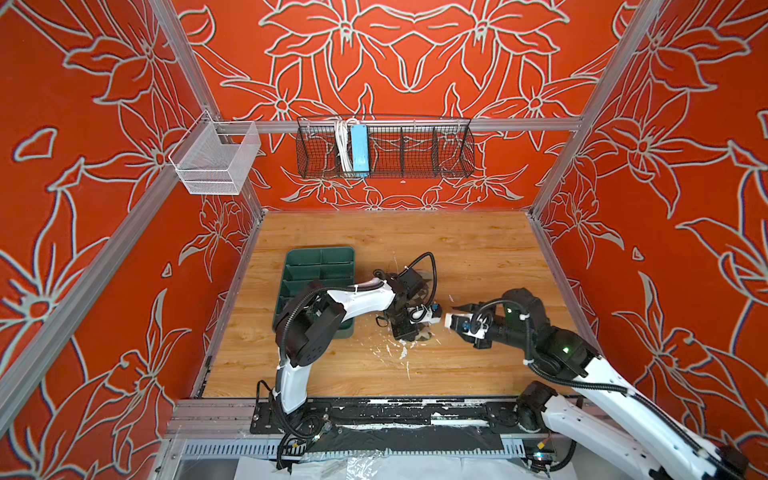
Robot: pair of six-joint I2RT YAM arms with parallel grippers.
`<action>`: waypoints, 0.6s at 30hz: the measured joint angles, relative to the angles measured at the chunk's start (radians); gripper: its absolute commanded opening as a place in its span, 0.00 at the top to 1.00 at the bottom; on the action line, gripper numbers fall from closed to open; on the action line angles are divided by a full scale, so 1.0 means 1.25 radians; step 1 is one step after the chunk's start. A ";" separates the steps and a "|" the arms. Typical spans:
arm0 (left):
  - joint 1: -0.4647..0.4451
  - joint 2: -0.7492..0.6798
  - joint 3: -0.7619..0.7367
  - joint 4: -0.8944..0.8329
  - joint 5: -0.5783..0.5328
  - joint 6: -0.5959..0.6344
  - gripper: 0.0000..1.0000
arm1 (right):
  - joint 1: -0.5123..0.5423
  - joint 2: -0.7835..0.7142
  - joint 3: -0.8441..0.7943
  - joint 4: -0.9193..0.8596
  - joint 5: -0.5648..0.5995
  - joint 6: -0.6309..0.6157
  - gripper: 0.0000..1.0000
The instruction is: Roll the socks
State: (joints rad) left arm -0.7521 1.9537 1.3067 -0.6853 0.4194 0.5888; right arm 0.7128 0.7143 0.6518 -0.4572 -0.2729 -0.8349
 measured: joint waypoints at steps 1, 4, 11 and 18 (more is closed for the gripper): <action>0.005 0.007 0.009 -0.011 0.012 -0.003 0.97 | 0.034 0.004 -0.018 -0.002 0.019 -0.009 0.53; 0.020 0.029 0.031 -0.036 0.044 -0.010 0.97 | 0.100 0.028 -0.067 0.017 0.058 -0.020 0.53; 0.036 0.062 0.067 -0.076 0.087 -0.026 0.96 | 0.166 0.232 -0.080 0.129 0.139 -0.020 0.51; 0.037 0.066 0.071 -0.082 0.095 -0.032 0.95 | 0.172 0.411 -0.080 0.263 0.231 -0.017 0.49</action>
State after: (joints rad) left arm -0.7055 2.0361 1.3952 -0.7883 0.5377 0.5491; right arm 0.9276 1.2282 0.5514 -0.1280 0.0154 -0.8562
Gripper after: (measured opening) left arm 0.071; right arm 0.506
